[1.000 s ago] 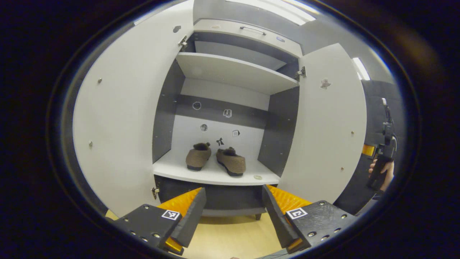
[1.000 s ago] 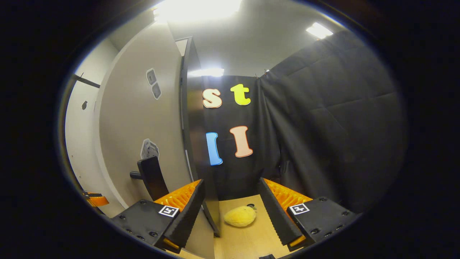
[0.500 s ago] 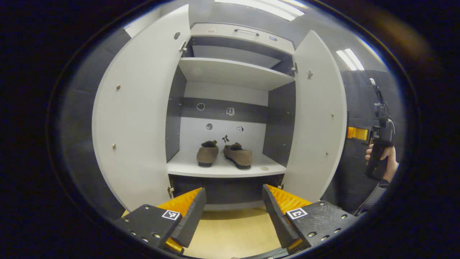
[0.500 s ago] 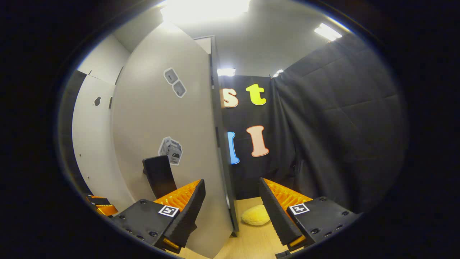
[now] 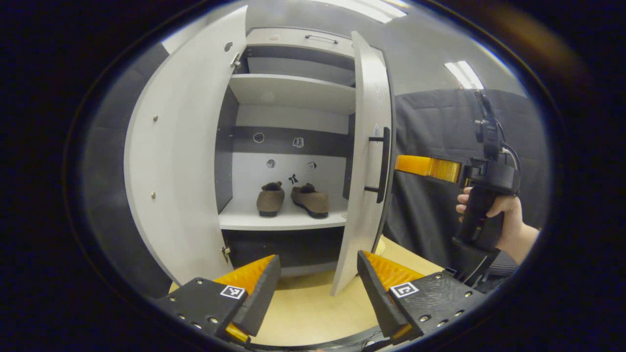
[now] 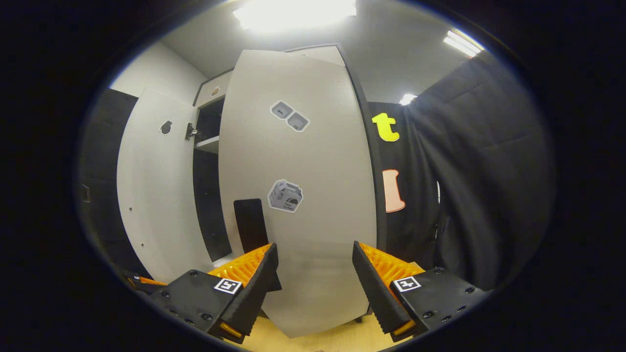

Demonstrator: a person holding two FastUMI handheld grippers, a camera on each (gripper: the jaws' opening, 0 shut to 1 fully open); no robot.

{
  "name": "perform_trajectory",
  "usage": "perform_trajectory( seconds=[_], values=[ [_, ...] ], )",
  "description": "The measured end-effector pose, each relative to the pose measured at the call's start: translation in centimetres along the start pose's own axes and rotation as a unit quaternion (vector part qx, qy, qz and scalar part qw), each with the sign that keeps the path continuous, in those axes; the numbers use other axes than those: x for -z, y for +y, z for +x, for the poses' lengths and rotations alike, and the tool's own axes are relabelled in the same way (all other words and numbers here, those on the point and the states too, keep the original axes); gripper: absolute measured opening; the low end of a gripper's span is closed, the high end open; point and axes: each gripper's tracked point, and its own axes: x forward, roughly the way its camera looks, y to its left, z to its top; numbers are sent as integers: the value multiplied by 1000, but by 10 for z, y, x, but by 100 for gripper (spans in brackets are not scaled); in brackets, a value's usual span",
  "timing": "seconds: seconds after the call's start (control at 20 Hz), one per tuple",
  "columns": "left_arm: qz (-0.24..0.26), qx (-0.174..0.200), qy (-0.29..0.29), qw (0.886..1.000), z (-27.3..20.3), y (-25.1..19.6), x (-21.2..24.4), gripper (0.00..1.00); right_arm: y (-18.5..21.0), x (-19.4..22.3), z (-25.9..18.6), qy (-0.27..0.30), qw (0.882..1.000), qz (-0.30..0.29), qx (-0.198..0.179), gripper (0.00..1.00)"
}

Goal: Grab one shoe with the right hand and put it into the shoe cabinet, grab the other shoe with the left hand and put it into the shoe cabinet; then close the right door with the right hand and the left door with the left hand.

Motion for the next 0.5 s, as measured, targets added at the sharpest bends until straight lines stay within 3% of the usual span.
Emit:
perform_trajectory(
  seconds=[0.2, 0.3, 0.5],
  values=[
    [-18, -27, 0, 999, -17, 20, 5, 91, -21, 10, -5, 11, 999, 38, 28, 97],
    [-29, -57, -2, 998, -32, 38, 6, 91, -43, 18, -12, 22, 997, 47, 57, 97],
    [-60, -114, -10, 992, -69, 82, 16, 91, -63, 25, -11, 29, 996, 37, 76, 96]
  ],
)
